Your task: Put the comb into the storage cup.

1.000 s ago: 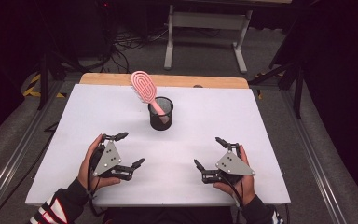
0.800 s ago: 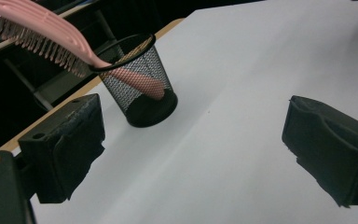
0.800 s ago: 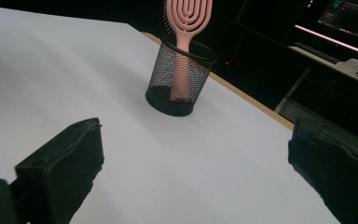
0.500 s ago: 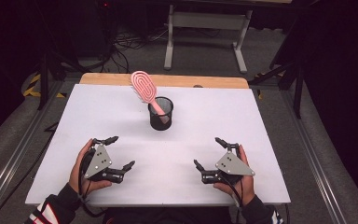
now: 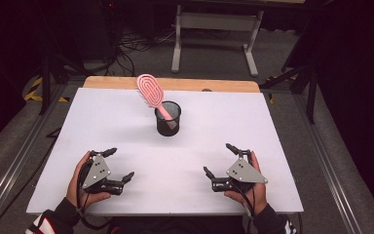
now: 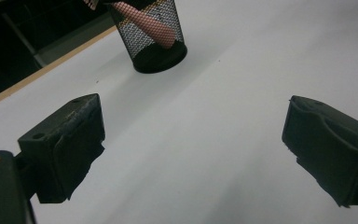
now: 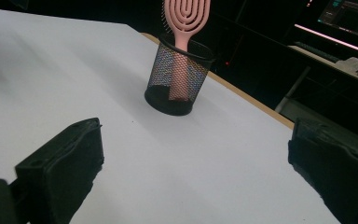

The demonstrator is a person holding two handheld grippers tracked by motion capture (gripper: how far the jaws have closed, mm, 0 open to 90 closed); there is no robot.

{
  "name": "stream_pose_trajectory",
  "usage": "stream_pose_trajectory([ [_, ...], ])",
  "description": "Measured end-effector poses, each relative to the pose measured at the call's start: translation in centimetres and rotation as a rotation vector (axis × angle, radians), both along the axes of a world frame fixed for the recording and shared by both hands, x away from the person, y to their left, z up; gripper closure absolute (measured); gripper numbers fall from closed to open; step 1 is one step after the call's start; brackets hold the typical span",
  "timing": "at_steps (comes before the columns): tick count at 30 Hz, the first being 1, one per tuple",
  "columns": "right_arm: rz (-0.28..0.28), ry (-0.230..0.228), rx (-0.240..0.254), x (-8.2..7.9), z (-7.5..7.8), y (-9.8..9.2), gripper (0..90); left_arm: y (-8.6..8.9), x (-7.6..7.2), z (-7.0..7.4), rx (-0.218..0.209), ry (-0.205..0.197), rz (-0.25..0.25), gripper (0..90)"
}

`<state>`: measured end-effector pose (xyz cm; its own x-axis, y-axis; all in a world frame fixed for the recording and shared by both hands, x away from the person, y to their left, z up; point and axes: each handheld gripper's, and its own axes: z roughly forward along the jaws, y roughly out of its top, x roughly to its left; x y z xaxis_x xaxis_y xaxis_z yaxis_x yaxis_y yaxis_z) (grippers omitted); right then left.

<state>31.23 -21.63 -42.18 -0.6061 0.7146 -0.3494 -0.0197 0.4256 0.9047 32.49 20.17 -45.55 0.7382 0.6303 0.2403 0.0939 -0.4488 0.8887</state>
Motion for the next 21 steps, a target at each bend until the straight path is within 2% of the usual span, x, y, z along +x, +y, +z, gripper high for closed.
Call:
stream_pose_trajectory([
  [10, 0.005, 0.000, -0.011, -0.10, -0.12, 0.09, 4.2, 0.26, -0.03, -0.11, -0.019, 0.008, 0.007, 6.4],
  [21, 0.002, -0.004, -0.020, -0.30, -0.18, 0.45, 4.1, 0.35, -0.20, 0.13, -0.027, -0.009, -0.005, 6.3],
])
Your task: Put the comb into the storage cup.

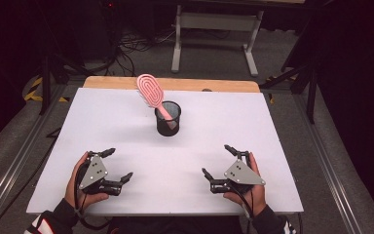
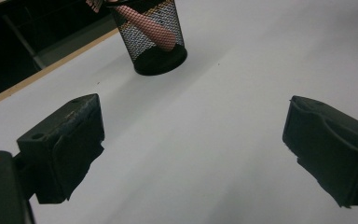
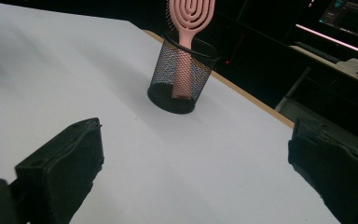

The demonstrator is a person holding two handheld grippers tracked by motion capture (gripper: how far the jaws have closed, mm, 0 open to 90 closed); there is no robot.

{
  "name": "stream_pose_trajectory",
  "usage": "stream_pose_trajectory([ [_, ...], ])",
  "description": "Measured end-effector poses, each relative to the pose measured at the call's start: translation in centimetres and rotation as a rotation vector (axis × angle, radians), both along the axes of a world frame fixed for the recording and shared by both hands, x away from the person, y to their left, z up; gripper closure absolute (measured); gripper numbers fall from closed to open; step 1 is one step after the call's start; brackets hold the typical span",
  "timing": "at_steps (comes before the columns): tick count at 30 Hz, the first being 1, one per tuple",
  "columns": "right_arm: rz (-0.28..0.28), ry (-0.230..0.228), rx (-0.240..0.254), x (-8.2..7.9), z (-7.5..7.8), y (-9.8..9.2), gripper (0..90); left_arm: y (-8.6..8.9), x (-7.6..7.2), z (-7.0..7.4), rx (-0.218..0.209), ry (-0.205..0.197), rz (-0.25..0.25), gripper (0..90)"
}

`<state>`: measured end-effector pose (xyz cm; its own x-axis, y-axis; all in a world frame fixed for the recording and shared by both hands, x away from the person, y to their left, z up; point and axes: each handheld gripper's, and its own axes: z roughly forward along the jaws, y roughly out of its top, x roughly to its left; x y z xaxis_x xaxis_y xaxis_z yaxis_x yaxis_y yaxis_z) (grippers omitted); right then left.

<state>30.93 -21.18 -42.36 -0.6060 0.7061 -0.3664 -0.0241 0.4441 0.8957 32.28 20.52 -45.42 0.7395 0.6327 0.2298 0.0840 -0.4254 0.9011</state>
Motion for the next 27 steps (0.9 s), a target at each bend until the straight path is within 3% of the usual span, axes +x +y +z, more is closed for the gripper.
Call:
stream_pose_trajectory([
  [18, 0.002, 0.008, -0.002, 0.17, -0.16, 0.03, 4.1, -0.35, 0.28, -0.08, 0.003, 0.006, -0.011, 6.2],
  [27, 0.000, 0.014, 0.005, 0.34, -0.26, -0.17, 4.1, -0.50, 0.71, -0.37, 0.007, 0.029, -0.013, 6.2],
])
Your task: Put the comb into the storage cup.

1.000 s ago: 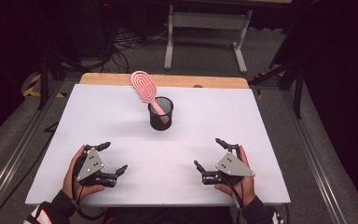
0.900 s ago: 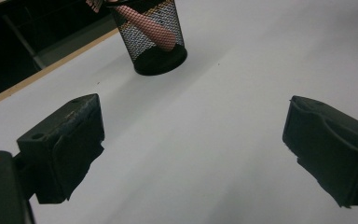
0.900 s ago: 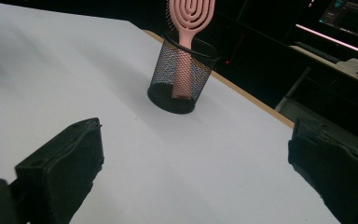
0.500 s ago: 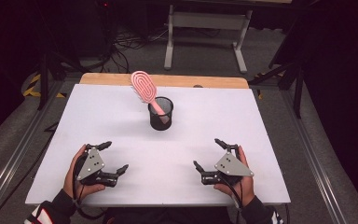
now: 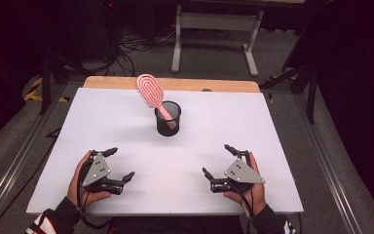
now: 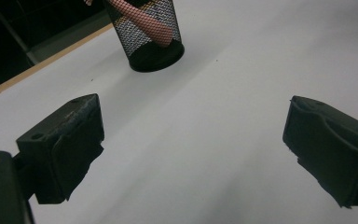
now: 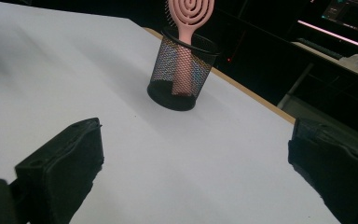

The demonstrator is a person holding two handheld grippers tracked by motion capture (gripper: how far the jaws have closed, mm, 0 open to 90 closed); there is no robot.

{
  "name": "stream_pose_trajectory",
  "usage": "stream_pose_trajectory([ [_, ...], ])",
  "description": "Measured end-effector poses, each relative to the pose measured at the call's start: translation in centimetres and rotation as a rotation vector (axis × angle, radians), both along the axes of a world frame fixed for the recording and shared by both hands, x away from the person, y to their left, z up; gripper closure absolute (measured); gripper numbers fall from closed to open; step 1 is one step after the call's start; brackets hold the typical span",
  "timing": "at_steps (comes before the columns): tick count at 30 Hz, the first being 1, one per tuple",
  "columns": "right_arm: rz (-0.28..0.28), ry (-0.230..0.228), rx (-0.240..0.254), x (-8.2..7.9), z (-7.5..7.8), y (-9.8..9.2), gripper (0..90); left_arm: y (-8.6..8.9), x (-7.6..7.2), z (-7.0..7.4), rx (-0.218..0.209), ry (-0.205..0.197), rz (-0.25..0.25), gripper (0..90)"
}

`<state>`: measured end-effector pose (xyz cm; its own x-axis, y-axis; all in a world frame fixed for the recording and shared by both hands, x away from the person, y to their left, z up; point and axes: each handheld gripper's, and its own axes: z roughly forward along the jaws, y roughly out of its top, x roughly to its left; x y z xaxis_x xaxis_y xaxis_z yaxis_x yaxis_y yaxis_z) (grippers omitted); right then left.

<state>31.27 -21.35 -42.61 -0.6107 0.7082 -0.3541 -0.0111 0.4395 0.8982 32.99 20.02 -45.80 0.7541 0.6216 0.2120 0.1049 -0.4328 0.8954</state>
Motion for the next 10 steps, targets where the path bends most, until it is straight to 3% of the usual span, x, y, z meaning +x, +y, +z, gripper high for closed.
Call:
stream_pose_trajectory([
  [10, -0.001, -0.004, 0.003, 0.03, 0.10, 0.01, 4.1, -0.18, 0.25, -0.36, 0.013, 0.015, 0.007, 6.3],
])
